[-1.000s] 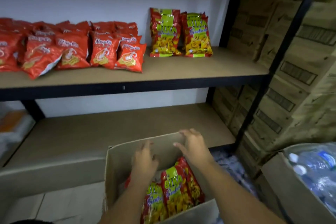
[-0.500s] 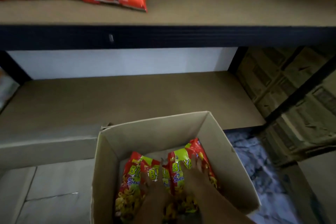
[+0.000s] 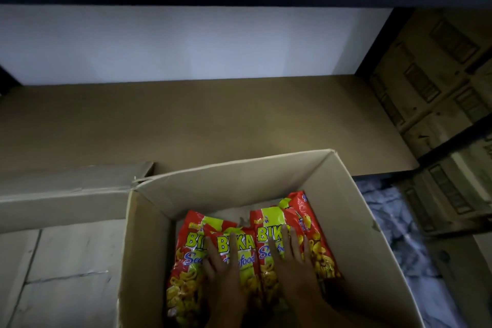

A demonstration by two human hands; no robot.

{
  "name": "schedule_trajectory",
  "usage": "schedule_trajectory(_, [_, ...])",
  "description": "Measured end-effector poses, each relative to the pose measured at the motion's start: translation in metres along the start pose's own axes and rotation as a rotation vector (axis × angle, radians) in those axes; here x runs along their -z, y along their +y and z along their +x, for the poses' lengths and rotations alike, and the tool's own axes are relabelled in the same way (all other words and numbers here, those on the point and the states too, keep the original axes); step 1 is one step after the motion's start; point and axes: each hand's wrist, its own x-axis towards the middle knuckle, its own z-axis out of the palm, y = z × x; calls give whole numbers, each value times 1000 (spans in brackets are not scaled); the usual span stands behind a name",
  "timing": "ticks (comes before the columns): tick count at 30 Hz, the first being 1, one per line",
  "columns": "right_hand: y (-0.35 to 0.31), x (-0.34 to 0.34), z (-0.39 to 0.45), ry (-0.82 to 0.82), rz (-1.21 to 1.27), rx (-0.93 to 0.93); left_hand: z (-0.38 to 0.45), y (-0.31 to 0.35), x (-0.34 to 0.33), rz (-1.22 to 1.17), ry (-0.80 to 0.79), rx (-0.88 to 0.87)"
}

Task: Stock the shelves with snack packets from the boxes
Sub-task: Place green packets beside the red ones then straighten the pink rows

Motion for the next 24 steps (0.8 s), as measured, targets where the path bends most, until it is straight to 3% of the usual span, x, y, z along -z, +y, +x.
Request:
schedule_trajectory(2, [0,6,0,-186,2,20,-1,-1,1,59,26,-20])
schedule_trajectory(8, [1,24,-4,-198,-18,67,-2,-6,9,111,-28,-58])
schedule_trajectory(14, [4,49,-20,-114,33,113,-14,-18,33,-8,-42,-147])
schedule_trajectory(24, [18,124,-101,195,70,146,-86,9,118,-88,206,-387])
